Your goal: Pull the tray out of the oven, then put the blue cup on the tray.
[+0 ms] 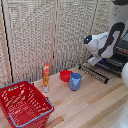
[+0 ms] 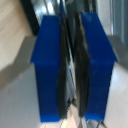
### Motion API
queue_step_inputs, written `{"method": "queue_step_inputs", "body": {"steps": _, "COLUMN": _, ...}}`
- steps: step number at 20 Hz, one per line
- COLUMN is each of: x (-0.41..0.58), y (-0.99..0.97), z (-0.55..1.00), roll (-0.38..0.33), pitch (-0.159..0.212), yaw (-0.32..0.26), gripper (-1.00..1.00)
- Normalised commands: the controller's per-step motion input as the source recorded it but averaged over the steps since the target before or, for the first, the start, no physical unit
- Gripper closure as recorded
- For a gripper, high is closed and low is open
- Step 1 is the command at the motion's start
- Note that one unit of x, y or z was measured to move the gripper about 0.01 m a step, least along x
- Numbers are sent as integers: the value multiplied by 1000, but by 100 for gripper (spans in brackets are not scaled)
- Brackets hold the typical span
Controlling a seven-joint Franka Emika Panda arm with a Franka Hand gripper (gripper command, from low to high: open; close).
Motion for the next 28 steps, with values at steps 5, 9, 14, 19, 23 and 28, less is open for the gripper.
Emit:
{"method": "queue_step_inputs", "body": {"steps": 5, "x": 2, "y": 923, "z": 0, "roll": -3, "pitch": -19, "yaw": -54, "gripper": 100}}
{"method": "queue_step_inputs", "body": {"steps": 9, "x": 74, "y": 807, "z": 0, "roll": -29, "pitch": -4, "yaw": -62, "gripper": 100}}
{"method": "queue_step_inputs", "body": {"steps": 14, "x": 31, "y": -12, "z": -2, "roll": -12, "pitch": 0, "yaw": 41, "gripper": -100}}
{"method": "queue_step_inputs", "body": {"steps": 19, "x": 165, "y": 0, "z": 75, "roll": 55, "pitch": 19, "yaw": 45, "gripper": -100}}
{"method": "queue_step_inputs", "body": {"steps": 23, "x": 34, "y": 0, "z": 196, "roll": 68, "pitch": 0, "yaw": 10, "gripper": -100}}
{"method": "queue_step_inputs", "body": {"steps": 28, "x": 0, "y": 0, "z": 543, "roll": 141, "pitch": -54, "yaw": -27, "gripper": -100}}
